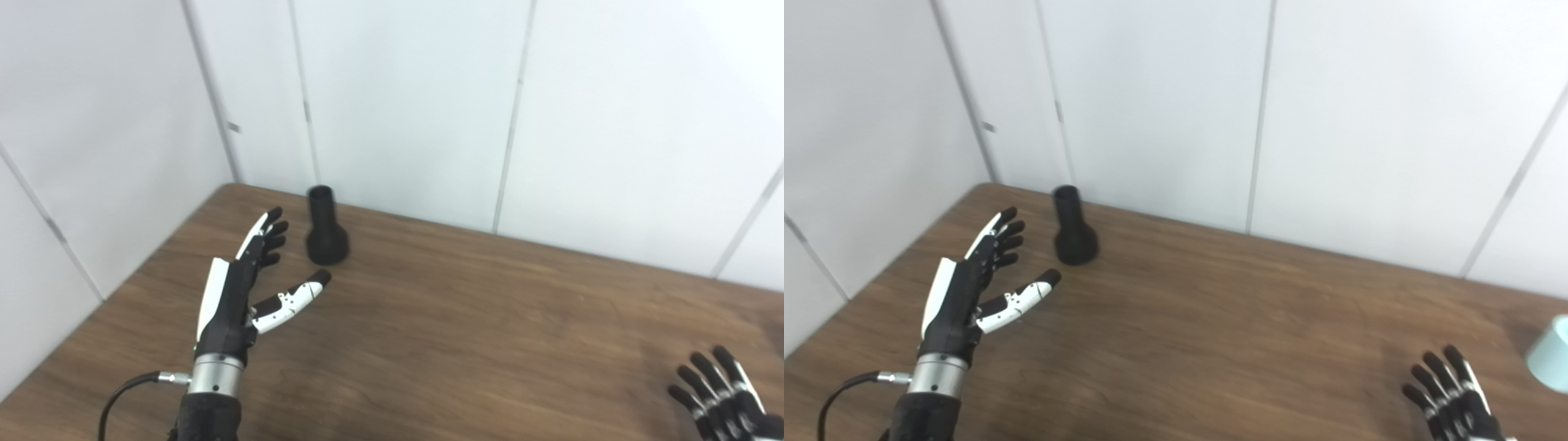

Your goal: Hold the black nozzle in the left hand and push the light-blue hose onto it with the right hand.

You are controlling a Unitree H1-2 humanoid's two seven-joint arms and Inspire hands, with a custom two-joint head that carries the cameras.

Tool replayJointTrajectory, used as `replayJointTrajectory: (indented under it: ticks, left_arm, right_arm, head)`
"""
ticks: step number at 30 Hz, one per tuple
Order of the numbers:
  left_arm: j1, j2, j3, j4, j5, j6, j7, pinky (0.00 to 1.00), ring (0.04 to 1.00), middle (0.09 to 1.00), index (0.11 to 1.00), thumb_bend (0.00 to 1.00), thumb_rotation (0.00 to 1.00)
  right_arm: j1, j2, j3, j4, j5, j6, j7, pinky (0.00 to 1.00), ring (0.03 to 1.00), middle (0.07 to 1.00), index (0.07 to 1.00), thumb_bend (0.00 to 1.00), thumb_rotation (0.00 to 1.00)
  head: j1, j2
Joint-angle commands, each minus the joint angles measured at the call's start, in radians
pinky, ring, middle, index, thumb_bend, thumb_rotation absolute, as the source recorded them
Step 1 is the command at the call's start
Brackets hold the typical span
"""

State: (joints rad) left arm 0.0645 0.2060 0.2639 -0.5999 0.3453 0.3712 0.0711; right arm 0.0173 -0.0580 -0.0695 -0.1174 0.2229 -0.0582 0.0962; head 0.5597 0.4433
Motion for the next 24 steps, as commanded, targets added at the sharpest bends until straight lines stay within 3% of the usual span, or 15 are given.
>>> replayJointTrajectory:
  ticks: [1,11,18,22,24]
  left_arm:
    - [-0.048,0.037,0.014,-0.014,0.04,-0.008,0.016,0.89,0.871,0.877,0.862,0.7,0.31]
    - [-0.115,0.126,0.007,0.11,0.181,0.095,-0.014,0.81,0.896,0.893,0.865,0.76,0.29]
    - [-0.172,0.232,-0.062,0.309,0.264,0.04,-0.011,0.85,0.902,0.906,0.883,0.8,0.34]
    - [-0.24,0.28,-0.099,0.422,0.229,0.029,-0.051,0.86,0.909,0.916,0.9,0.82,0.37]
    - [-0.27,0.288,-0.117,0.453,0.224,0.045,-0.073,0.82,0.876,0.917,0.906,0.83,0.38]
  right_arm:
    - [-0.014,-0.004,-0.002,0.032,0.025,-0.055,0.028,0.83,0.899,0.926,0.96,0.54,1.0]
    - [-0.049,-0.026,0.001,0.117,0.054,-0.108,0.092,0.87,0.932,0.962,0.987,0.51,1.0]
    - [-0.054,-0.034,0.004,0.113,0.044,-0.109,0.098,0.86,0.926,0.952,0.981,0.51,1.0]
    - [-0.052,-0.038,0.005,0.107,0.033,-0.106,0.096,0.84,0.919,0.946,0.974,0.51,1.0]
    - [-0.051,-0.04,0.005,0.1,0.029,-0.102,0.094,0.84,0.917,0.944,0.97,0.51,1.0]
  head:
    - [0.019,-0.002]
    - [0.051,-0.004]
    - [0.02,0.003]
    - [0.002,0.006]
    - [-0.01,0.008]
